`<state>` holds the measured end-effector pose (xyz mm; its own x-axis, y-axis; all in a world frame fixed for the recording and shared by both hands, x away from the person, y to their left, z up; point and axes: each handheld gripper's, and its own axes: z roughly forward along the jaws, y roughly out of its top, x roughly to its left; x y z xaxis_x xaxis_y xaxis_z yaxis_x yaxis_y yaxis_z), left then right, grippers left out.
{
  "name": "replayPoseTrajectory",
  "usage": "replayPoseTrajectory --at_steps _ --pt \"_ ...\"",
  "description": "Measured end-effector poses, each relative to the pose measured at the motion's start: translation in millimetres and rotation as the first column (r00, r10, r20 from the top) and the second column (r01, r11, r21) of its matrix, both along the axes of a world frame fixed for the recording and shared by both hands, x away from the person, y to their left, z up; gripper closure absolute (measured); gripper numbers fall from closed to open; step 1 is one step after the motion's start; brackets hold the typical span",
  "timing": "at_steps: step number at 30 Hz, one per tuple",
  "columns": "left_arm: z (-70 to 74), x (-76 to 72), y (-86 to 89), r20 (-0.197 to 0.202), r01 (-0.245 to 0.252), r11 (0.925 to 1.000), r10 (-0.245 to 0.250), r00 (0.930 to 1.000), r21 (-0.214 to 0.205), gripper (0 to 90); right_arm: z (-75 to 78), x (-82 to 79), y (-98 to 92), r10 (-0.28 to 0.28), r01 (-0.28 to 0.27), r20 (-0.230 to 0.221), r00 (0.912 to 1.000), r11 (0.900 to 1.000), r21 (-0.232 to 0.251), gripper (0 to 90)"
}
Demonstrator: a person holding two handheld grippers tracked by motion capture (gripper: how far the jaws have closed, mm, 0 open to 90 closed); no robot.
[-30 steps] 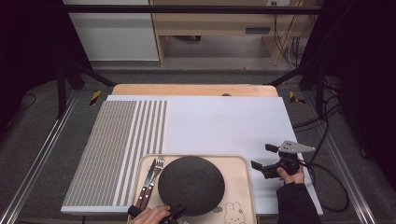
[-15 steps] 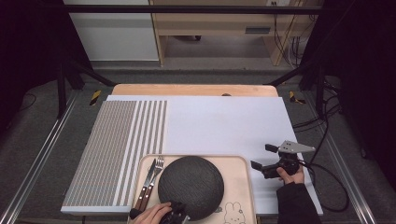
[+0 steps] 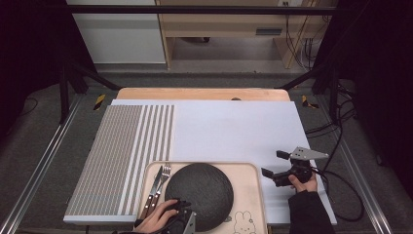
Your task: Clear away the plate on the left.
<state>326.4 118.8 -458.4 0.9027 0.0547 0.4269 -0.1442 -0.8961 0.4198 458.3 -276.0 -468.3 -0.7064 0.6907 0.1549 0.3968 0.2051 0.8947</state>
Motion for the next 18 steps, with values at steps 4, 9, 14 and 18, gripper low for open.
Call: replayPoseTrajectory --at_steps 4,9,14,18 --pt "3.6 3.8 2.6 -0.065 -0.052 0.9973 0.049 0.9967 -0.052 11.9 0.1 0.0 -0.1 -0.002 0.002 -0.002 1.0 1.0 0.001 0.4" --pt "8.2 9.6 7.9 -0.138 -0.11 0.9867 0.093 0.9861 -0.12 7.5 0.1 -0.1 -0.1 -0.002 0.002 -0.002 1.0 1.0 0.002 0.4" --pt "14.4 16.0 15.4 -0.188 -0.16 0.9729 0.128 0.9738 -0.167 5.0 -0.1 0.1 0.0 -0.002 0.002 -0.003 1.0 1.0 0.0 0.4" --pt "19.1 21.8 23.1 -0.221 -0.196 0.9516 0.144 0.9646 -0.237 3.1 0.1 0.0 -0.1 -0.003 0.003 -0.003 1.0 1.0 0.002 0.4"
